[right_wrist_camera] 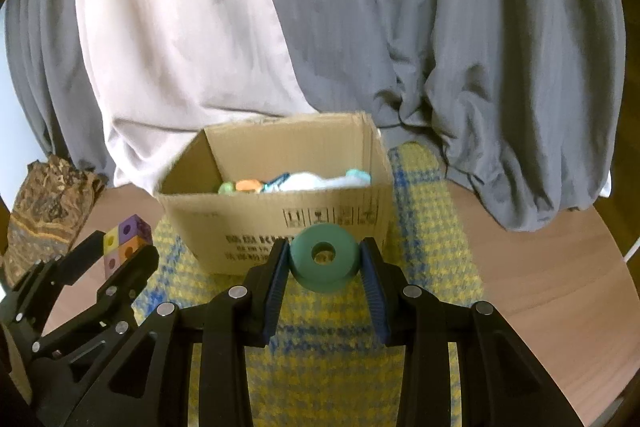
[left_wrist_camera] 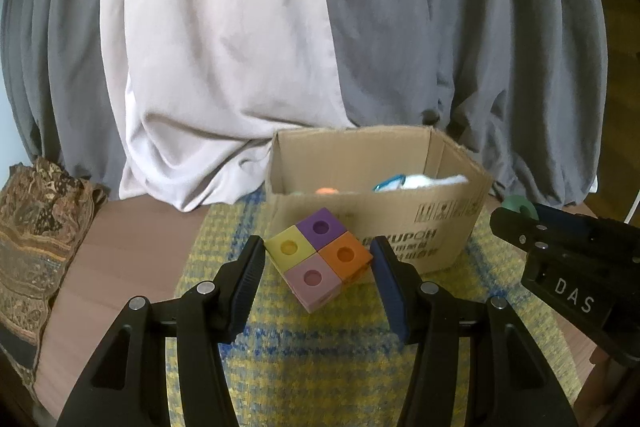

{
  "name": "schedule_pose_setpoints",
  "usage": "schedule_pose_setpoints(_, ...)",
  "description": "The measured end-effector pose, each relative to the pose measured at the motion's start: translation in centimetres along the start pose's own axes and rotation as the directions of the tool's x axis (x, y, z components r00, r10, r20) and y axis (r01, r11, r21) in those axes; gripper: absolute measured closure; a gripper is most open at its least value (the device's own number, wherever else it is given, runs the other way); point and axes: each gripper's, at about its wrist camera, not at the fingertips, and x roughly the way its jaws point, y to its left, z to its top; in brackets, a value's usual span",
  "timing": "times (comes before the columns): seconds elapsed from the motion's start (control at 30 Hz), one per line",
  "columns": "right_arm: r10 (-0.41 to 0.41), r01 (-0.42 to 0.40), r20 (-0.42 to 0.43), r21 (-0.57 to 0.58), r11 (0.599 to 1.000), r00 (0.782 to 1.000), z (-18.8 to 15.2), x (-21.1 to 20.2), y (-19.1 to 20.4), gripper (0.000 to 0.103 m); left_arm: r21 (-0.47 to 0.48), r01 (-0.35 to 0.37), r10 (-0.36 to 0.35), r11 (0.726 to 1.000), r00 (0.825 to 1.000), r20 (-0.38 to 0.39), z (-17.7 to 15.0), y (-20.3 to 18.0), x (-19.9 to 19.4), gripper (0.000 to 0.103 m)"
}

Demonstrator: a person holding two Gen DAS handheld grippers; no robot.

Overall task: Organize objects
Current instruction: 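Carry the cube block and ring into the box and open both grippers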

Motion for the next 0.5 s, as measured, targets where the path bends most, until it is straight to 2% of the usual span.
schedule_pose_setpoints(0.5,0.003,-0.003,0.037,-0.009,1.000,0.999,3.2,-0.4,0.3,0.067,0.007,0.015,-0.015,1.000,0.999,0.040,3.8,-0.4,0.4,0.049)
